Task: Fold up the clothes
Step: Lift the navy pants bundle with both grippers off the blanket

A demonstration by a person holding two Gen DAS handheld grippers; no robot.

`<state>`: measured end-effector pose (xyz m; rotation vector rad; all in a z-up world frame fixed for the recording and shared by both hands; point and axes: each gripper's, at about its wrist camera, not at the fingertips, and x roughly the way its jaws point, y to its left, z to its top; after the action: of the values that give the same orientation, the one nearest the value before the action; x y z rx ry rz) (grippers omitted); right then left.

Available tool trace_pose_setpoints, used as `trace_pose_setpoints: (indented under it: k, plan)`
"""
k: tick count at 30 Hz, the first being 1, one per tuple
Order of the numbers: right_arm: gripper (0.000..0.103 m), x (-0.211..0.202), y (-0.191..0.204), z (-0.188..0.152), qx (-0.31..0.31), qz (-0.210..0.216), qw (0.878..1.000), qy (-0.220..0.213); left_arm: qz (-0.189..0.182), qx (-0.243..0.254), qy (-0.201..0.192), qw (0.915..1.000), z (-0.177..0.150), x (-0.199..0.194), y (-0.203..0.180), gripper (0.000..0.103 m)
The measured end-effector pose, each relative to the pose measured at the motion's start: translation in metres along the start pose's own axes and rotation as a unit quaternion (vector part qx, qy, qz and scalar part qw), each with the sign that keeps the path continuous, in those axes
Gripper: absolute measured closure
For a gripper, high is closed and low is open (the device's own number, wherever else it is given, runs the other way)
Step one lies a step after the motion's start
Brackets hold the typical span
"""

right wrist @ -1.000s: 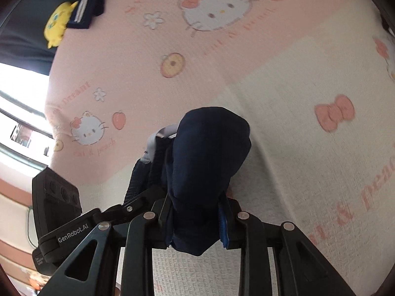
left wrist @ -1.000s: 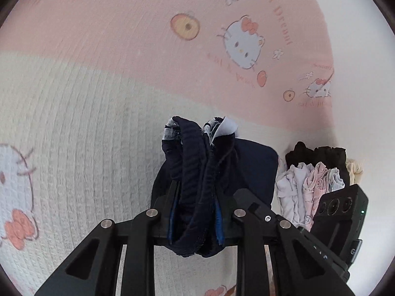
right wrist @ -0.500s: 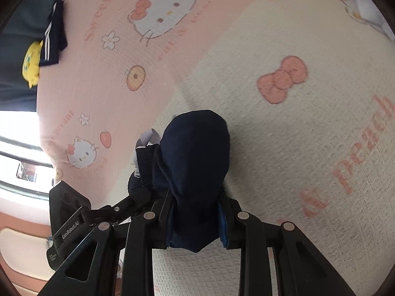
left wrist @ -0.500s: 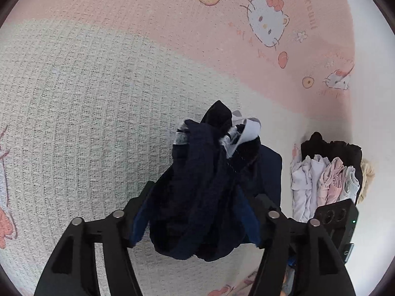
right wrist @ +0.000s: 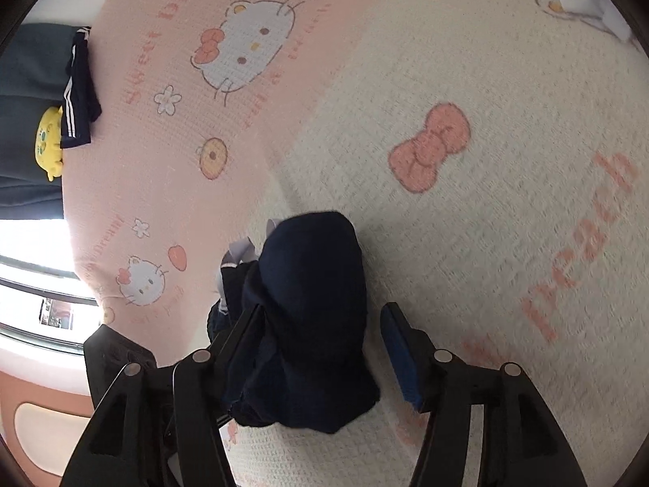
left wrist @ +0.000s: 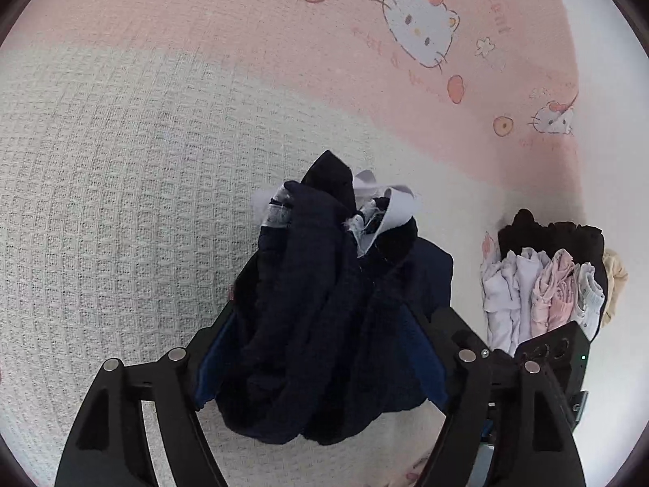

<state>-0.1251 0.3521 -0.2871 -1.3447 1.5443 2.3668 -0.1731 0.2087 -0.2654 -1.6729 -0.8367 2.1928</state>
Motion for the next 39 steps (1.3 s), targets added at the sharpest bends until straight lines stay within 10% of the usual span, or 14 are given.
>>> trace_pose_setpoints:
  k: [7,12,21,39]
  plan:
    - [0.045,0.012,0.005,0.009,-0.013,0.022,1.000,0.004,-0.010,0.002,-0.023,0.9997,0.005,-0.001,0.004,0.029]
    - [0.064,0.020,0.022,0.003,-0.075,-0.021,0.997,0.014,-0.007,-0.002,-0.043,0.9990,0.003,-0.003,0.011,0.059]
    - [0.073,0.004,0.038,0.001,-0.130,-0.052,0.990,0.007,-0.024,0.018,-0.058,0.9979,0.000,-0.013,0.009,0.076]
    - [0.083,-0.063,0.083,0.002,-0.196,-0.085,0.976,-0.045,-0.094,0.077,-0.078,0.9895,0.003,-0.055,-0.047,0.079]
